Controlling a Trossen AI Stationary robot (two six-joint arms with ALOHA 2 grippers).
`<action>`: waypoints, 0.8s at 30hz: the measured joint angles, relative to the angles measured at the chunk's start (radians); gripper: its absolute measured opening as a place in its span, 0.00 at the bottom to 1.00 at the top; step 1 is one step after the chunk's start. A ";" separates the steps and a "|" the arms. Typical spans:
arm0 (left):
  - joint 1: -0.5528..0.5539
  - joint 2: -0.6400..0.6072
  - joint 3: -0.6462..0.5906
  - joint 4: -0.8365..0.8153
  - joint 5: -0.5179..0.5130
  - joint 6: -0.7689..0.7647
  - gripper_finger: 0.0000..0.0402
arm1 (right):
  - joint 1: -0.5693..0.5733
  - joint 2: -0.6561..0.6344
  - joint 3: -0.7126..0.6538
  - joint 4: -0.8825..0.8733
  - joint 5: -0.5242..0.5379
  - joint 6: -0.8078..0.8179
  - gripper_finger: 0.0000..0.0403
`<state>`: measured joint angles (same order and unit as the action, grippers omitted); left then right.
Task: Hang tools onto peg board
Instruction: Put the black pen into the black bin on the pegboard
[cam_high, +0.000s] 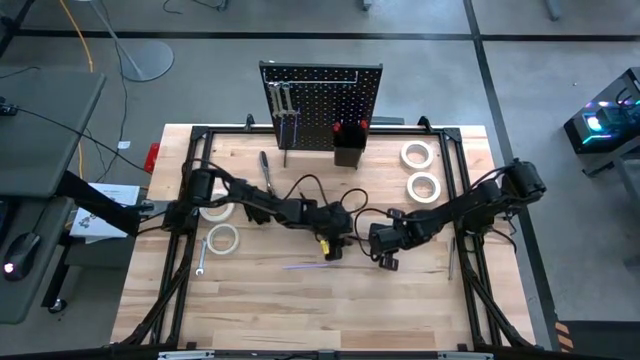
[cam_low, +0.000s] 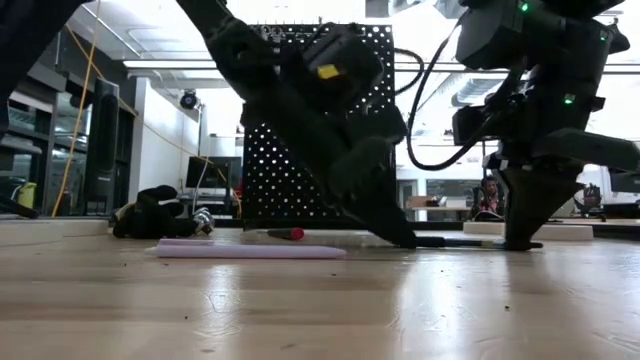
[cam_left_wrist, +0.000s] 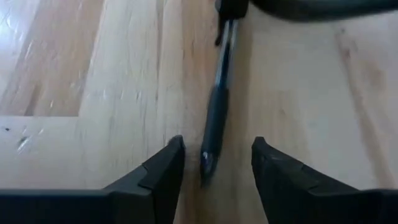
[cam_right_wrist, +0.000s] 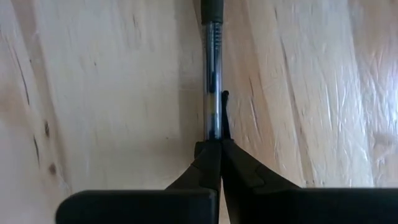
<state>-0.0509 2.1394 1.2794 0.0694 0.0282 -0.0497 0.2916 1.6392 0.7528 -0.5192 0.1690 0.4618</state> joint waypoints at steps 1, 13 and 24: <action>0.000 0.000 0.004 -0.010 0.001 0.000 0.43 | 0.001 0.012 0.003 0.010 0.007 0.000 0.00; -0.002 -0.005 0.008 -0.079 -0.010 0.096 0.43 | 0.048 0.062 0.009 0.103 0.087 0.010 0.00; 0.008 0.062 0.018 -0.144 0.040 0.040 0.06 | 0.048 0.059 0.009 0.102 0.094 0.039 0.00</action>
<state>-0.0434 2.2016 1.2975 -0.0750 0.0683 -0.0102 0.3395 1.6978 0.7622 -0.4175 0.2631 0.5008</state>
